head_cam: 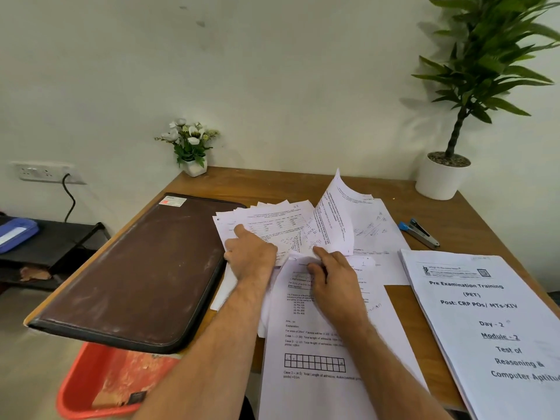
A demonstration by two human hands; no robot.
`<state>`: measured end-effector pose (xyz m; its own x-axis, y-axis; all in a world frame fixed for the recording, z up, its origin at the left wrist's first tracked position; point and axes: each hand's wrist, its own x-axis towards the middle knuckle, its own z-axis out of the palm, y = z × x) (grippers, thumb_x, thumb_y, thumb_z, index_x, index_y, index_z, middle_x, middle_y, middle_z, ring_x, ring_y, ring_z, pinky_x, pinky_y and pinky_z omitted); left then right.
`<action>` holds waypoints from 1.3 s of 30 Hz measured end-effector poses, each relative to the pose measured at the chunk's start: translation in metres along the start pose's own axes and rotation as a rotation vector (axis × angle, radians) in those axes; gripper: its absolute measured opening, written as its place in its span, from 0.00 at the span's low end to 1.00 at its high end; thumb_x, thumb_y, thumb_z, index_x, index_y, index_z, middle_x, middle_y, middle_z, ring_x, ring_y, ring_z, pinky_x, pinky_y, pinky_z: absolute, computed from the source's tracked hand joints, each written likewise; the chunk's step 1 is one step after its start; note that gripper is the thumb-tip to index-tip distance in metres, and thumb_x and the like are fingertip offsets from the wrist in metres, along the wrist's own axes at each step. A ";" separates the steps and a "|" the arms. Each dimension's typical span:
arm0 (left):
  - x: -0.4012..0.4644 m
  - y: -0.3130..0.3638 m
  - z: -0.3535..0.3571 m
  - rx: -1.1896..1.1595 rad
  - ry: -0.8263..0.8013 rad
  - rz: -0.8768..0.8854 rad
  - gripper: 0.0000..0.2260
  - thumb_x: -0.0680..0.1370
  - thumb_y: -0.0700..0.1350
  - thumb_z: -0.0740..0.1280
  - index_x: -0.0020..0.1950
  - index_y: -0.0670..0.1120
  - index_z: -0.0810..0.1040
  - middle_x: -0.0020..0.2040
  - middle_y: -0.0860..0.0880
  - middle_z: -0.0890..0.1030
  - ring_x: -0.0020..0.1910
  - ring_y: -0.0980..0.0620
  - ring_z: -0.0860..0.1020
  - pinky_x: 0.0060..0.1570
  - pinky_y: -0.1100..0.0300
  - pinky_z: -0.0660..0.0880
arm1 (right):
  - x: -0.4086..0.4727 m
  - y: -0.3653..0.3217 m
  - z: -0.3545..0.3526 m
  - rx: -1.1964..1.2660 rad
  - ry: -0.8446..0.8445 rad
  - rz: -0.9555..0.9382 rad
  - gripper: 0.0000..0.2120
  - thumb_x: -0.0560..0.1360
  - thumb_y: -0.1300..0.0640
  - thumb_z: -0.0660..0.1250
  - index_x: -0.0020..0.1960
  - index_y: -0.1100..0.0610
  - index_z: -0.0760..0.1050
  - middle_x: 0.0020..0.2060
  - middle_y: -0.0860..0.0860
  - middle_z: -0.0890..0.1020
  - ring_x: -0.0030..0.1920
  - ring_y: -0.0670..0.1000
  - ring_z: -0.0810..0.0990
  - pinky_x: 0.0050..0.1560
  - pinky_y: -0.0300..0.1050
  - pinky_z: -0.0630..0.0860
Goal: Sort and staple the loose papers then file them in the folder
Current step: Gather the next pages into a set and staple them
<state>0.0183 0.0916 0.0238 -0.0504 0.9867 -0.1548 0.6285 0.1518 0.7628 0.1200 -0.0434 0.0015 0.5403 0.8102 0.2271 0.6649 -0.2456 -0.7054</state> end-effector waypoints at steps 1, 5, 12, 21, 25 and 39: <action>0.001 0.001 -0.002 -0.059 -0.019 -0.018 0.36 0.73 0.47 0.77 0.75 0.47 0.62 0.67 0.40 0.68 0.62 0.39 0.73 0.49 0.51 0.74 | 0.001 0.000 -0.001 0.000 0.000 0.000 0.21 0.84 0.50 0.59 0.75 0.51 0.69 0.69 0.48 0.73 0.69 0.48 0.71 0.67 0.42 0.70; 0.003 0.002 -0.006 -0.096 0.010 -0.052 0.35 0.72 0.48 0.77 0.73 0.46 0.63 0.68 0.41 0.69 0.65 0.40 0.71 0.49 0.50 0.70 | 0.004 0.000 -0.003 -0.005 -0.005 -0.003 0.21 0.84 0.50 0.59 0.75 0.51 0.68 0.69 0.48 0.73 0.69 0.48 0.70 0.67 0.43 0.69; -0.007 0.003 0.009 0.155 0.057 -0.009 0.38 0.73 0.49 0.76 0.77 0.48 0.60 0.72 0.43 0.65 0.68 0.41 0.64 0.67 0.48 0.70 | 0.001 -0.001 0.000 0.007 -0.004 -0.005 0.20 0.84 0.50 0.59 0.75 0.51 0.69 0.68 0.48 0.74 0.68 0.48 0.72 0.67 0.44 0.70; -0.009 0.007 -0.001 -0.462 0.051 -0.023 0.23 0.75 0.43 0.74 0.67 0.49 0.72 0.64 0.47 0.78 0.53 0.45 0.79 0.51 0.52 0.78 | 0.003 0.003 -0.003 0.001 -0.006 -0.020 0.20 0.83 0.50 0.60 0.75 0.51 0.69 0.68 0.48 0.74 0.68 0.49 0.72 0.68 0.44 0.70; -0.034 0.000 -0.007 -0.349 -0.030 0.373 0.04 0.77 0.43 0.72 0.42 0.49 0.81 0.45 0.54 0.84 0.45 0.56 0.80 0.41 0.62 0.74 | -0.004 0.002 -0.001 0.070 0.021 -0.049 0.24 0.82 0.45 0.60 0.77 0.39 0.59 0.69 0.46 0.73 0.66 0.48 0.74 0.66 0.52 0.76; -0.034 -0.013 -0.016 0.031 -0.457 0.632 0.12 0.75 0.36 0.69 0.46 0.54 0.85 0.54 0.58 0.84 0.56 0.60 0.79 0.63 0.61 0.74 | -0.016 0.000 -0.003 -0.051 0.074 -0.197 0.26 0.82 0.49 0.61 0.77 0.34 0.58 0.66 0.49 0.75 0.61 0.49 0.75 0.54 0.46 0.80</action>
<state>-0.0006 0.0573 0.0291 0.6446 0.7626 0.0548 0.4537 -0.4393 0.7754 0.1130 -0.0577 -0.0003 0.4325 0.8044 0.4072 0.7854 -0.1143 -0.6083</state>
